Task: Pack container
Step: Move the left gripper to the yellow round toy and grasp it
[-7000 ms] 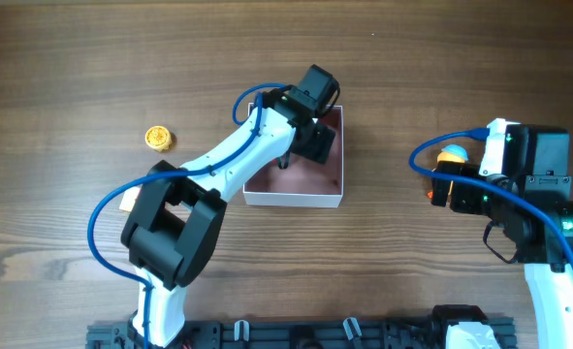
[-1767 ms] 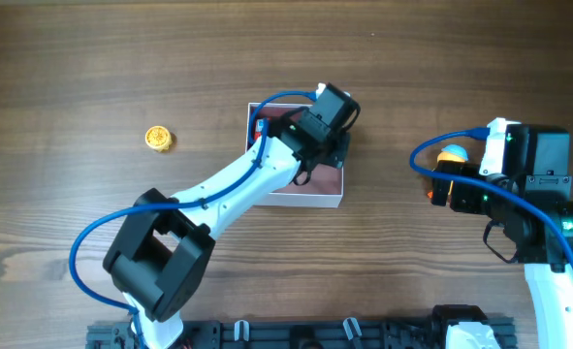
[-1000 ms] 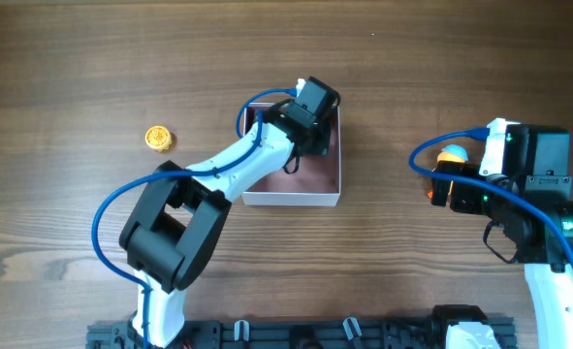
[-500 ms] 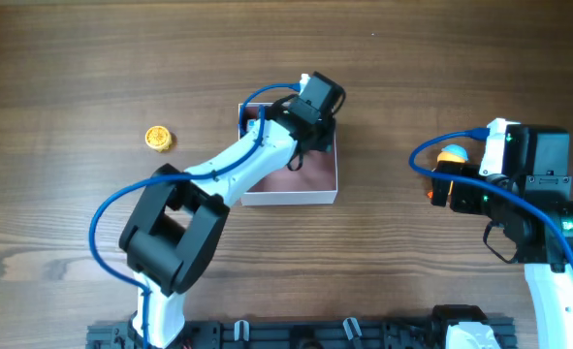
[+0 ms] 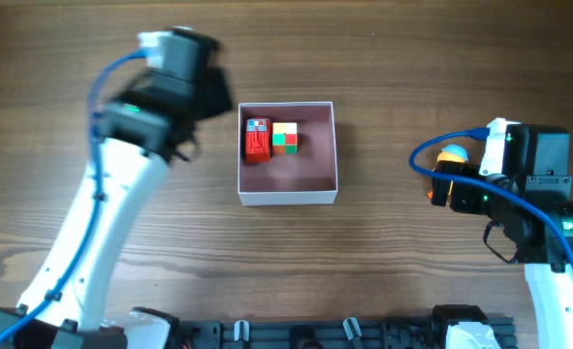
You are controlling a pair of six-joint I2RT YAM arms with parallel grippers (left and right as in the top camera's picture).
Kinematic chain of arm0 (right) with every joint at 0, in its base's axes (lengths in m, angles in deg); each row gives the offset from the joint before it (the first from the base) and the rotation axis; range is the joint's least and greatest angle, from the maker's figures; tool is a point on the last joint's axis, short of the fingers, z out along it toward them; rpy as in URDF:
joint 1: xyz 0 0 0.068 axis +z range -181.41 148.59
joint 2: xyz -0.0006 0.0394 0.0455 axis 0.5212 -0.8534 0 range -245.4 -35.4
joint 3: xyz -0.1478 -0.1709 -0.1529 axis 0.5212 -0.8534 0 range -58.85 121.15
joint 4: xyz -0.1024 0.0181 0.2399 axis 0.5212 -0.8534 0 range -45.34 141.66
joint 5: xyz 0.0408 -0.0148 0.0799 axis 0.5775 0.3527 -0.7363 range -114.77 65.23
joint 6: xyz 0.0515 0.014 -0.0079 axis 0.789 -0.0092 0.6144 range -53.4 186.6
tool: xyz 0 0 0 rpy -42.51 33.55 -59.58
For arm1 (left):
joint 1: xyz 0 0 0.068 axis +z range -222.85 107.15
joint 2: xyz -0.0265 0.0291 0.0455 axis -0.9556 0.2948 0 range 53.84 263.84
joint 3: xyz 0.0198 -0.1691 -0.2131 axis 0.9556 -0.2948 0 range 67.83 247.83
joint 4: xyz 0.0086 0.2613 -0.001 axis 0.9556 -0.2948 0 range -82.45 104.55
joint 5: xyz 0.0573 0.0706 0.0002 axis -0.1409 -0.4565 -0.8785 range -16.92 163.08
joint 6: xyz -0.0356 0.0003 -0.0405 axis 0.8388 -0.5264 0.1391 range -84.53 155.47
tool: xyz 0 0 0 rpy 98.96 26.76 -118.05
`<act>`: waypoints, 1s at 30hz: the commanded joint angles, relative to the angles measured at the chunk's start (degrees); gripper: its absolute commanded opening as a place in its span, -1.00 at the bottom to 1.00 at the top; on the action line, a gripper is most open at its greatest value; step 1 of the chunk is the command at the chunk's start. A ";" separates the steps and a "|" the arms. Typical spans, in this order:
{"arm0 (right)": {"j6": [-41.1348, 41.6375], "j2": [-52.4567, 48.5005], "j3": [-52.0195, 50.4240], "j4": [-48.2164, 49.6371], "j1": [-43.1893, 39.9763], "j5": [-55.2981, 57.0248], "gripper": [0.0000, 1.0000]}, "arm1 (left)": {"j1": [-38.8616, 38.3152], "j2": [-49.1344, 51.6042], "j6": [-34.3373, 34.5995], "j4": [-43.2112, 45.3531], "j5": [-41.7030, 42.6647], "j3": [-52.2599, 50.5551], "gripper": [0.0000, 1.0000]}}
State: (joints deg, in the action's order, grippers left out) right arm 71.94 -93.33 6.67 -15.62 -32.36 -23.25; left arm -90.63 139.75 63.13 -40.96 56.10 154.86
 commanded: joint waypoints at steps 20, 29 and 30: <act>2.95 0.42 1.36 -0.31 0.24 1.49 0.99 | 20.96 33.53 5.38 1.25 12.92 -0.94 1.00; 2.54 0.42 1.36 -0.59 0.24 1.49 0.99 | 21.14 36.15 3.93 5.68 13.33 -0.94 1.00; 2.51 0.42 1.36 -0.70 0.24 1.49 0.99 | 21.18 36.15 2.89 6.25 13.81 -0.94 0.99</act>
State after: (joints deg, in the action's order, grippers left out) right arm 74.08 -93.33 6.67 -16.10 -32.36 -22.77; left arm -70.04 174.81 68.29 -36.20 68.69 154.25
